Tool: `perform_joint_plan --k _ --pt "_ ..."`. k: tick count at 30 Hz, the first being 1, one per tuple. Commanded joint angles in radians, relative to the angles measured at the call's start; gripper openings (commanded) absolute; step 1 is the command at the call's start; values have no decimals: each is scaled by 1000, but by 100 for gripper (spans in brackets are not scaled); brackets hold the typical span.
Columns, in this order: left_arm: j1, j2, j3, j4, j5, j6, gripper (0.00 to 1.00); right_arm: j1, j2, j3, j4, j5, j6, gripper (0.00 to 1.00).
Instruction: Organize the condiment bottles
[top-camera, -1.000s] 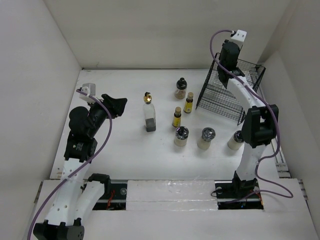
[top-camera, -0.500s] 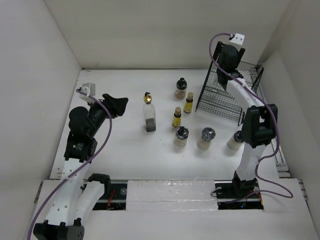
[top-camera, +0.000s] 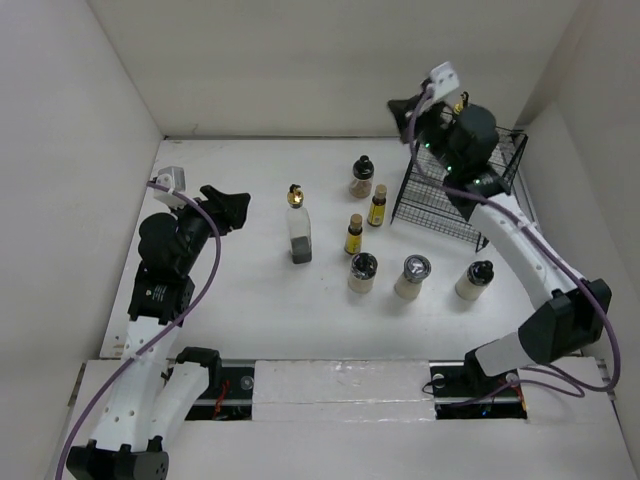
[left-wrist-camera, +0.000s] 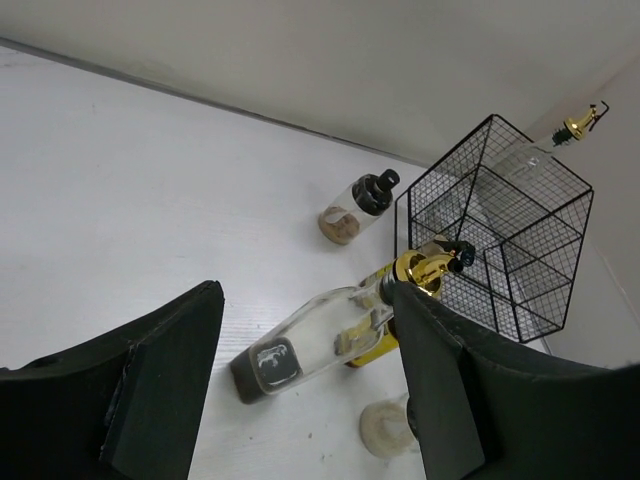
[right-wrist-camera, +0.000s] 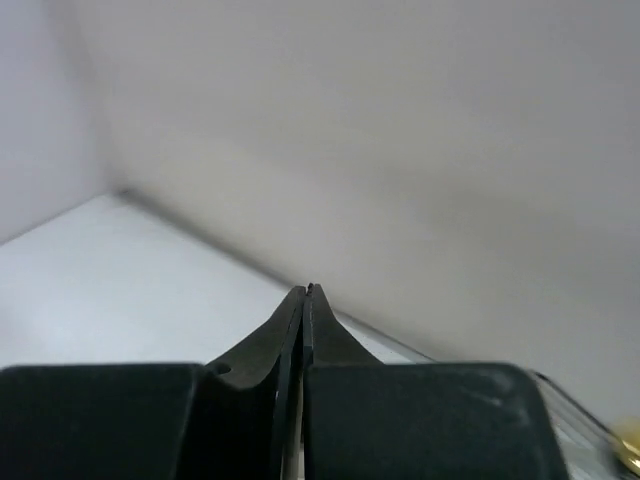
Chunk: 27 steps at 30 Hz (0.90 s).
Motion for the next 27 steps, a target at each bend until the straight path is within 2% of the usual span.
perform_joint_plan --k 1,4,6,9,13,21,25,26,27 --pt "-4 -4 26 16 -30 -12 64 131 -31 -179 78 -367 -111 1" --pt "-4 -4 17 25 -30 -12 64 233 -54 -247 79 -433 -172 46" --pt "-4 8 26 25 -9 -12 64 257 -65 -273 54 -504 -211 75" --pt "5 -2 15 43 1 -21 64 287 -25 -273 34 -556 -228 89" --pt "5 -3 15 43 10 -22 64 340 48 -219 5 -611 -251 93" --pt "14 -15 6 52 10 -22 64 416 206 -68 19 -556 -232 93" --pt "14 -24 6 43 10 -22 64 416 283 -35 86 -546 -181 85" --pt "14 -24 6 43 10 -22 64 416 307 -26 97 -545 -167 78" --pt "14 -33 6 43 10 -22 64 416 320 -26 97 -536 -156 75"
